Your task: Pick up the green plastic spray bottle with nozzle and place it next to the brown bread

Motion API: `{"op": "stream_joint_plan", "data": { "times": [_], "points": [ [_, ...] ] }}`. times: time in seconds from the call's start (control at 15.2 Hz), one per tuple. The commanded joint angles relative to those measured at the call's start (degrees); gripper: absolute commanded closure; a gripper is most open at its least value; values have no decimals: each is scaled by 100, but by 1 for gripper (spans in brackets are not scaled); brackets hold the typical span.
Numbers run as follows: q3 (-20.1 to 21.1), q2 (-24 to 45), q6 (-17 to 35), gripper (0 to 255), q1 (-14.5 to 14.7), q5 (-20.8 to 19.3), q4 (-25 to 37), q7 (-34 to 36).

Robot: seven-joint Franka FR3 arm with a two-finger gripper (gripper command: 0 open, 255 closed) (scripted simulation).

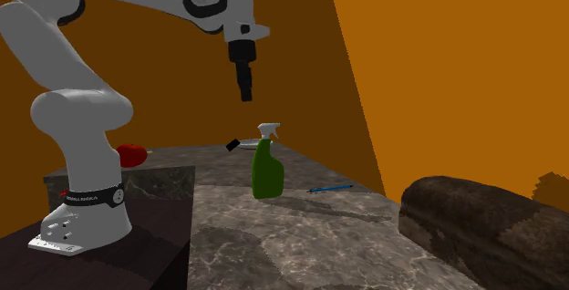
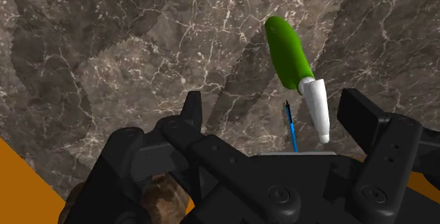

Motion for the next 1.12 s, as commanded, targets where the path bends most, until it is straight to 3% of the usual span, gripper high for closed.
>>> {"op": "stream_joint_plan", "data": {
  "times": [0.0,0.33,0.86,1.06],
  "points": [
    [109,305,326,0,79,92,-30,41],
    [434,1057,1003,0,293,297,22,205],
    [516,1368,1660,0,307,314,-323,222],
    [516,1368,1660,0,307,314,-323,222]
  ]
}}
